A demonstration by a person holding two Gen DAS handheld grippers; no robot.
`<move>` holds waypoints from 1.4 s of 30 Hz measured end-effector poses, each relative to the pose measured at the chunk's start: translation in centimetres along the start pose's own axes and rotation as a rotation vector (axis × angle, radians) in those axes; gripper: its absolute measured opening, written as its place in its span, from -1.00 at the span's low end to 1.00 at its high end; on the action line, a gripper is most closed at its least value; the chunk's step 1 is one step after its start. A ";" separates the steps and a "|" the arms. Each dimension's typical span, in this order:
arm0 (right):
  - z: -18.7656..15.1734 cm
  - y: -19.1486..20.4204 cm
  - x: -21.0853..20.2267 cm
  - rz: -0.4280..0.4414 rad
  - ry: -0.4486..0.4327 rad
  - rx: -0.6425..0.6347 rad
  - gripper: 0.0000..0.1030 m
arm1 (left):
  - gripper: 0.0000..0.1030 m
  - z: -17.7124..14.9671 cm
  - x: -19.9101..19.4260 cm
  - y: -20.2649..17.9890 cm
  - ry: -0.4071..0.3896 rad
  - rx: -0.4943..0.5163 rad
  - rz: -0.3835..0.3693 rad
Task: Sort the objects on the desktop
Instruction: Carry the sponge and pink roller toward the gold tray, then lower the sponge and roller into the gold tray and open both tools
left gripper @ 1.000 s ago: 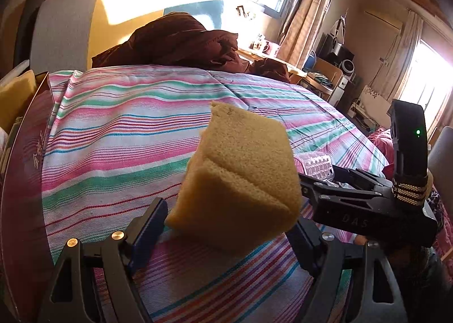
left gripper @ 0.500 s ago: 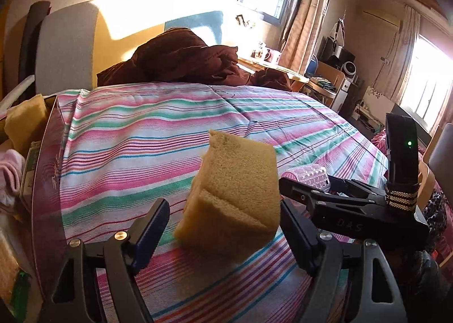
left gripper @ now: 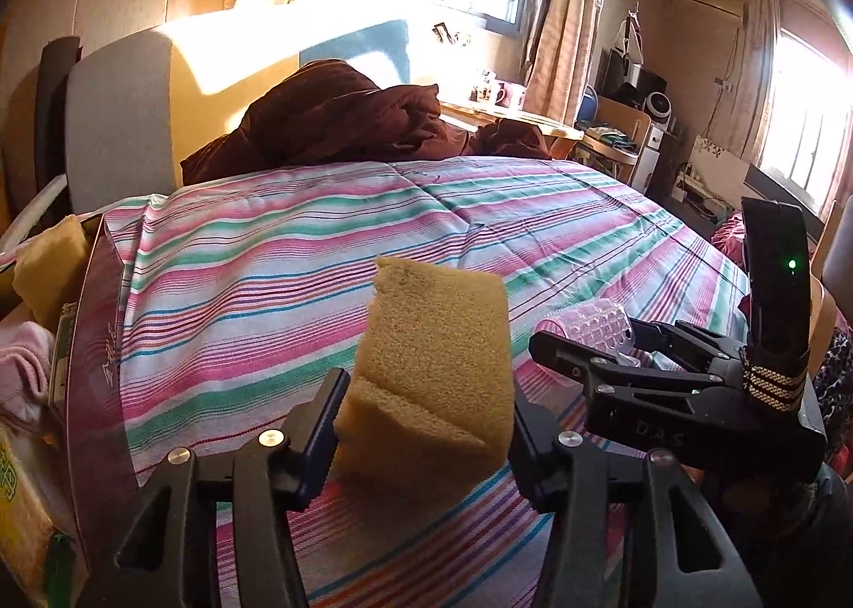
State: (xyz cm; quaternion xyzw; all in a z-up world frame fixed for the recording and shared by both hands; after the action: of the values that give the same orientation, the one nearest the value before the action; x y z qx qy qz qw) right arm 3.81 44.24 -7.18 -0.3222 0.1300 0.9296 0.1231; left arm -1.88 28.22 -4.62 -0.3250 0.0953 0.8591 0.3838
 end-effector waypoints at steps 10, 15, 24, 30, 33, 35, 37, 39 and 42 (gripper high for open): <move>0.0 0.6 -0.8 -0.011 0.000 -0.032 0.35 | 0.03 -0.6 -2.5 -1.2 -0.039 0.002 0.007; -0.1 1.8 -1.4 0.039 0.019 -0.022 0.35 | 0.03 -0.5 -5.8 -0.3 -0.088 -0.015 0.032; 1.0 8.2 -2.5 0.168 0.021 -0.116 0.35 | 0.03 -1.4 -10.4 4.3 -0.123 -0.110 0.119; 3.1 14.4 -2.8 0.298 0.016 -0.194 0.35 | 0.03 -1.9 -13.8 10.1 -0.156 -0.207 0.238; 4.7 18.0 -2.1 0.387 0.045 -0.210 0.35 | 0.03 -2.1 -15.4 13.2 -0.174 -0.249 0.302; 5.7 20.4 -1.1 0.444 0.083 -0.210 0.35 | 0.03 -2.1 -16.1 14.8 -0.182 -0.256 0.351; 6.5 22.7 -0.1 0.463 0.099 -0.221 0.35 | 0.03 -2.3 -16.4 16.5 -0.178 -0.269 0.385; 7.3 25.0 1.0 0.477 0.113 -0.234 0.35 | 0.03 -2.4 -16.1 17.9 -0.160 -0.284 0.397; 8.2 27.8 3.0 0.482 0.146 -0.241 0.35 | 0.03 -2.7 -15.3 19.3 -0.140 -0.298 0.410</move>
State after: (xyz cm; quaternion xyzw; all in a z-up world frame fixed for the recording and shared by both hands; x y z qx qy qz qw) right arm -11.81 21.26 1.65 -0.3604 0.1000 0.9151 -0.1505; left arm -7.00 4.70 1.30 -0.2916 0.0049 0.9438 0.1554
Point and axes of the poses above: each gripper's, at about its wrist camera, not at the fingertips, and x roughly the way its jaws point, y to its left, z to its top, the point moved 1 cm from there along x, roughly the way its jaws point, and after that the axes turned 3 degrees about x, right-handed, at the moved point
